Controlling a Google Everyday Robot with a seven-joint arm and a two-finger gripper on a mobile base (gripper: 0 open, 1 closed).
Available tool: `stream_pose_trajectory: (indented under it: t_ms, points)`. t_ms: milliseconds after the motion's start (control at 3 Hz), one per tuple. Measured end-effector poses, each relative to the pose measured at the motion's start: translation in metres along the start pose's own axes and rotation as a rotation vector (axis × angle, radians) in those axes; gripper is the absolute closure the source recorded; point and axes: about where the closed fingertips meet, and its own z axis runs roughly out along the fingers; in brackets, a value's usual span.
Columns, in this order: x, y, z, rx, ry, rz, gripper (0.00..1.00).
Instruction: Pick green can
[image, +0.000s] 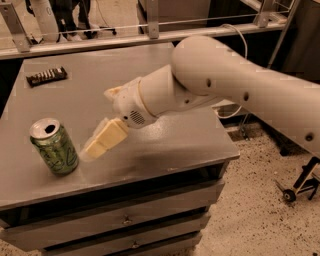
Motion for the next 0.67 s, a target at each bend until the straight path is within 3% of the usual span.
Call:
stream_pose_trajectory:
  t_ms: [667]
  points:
    - [-0.018,0.032,0.047,-0.123,-0.105,0.037,0.00]
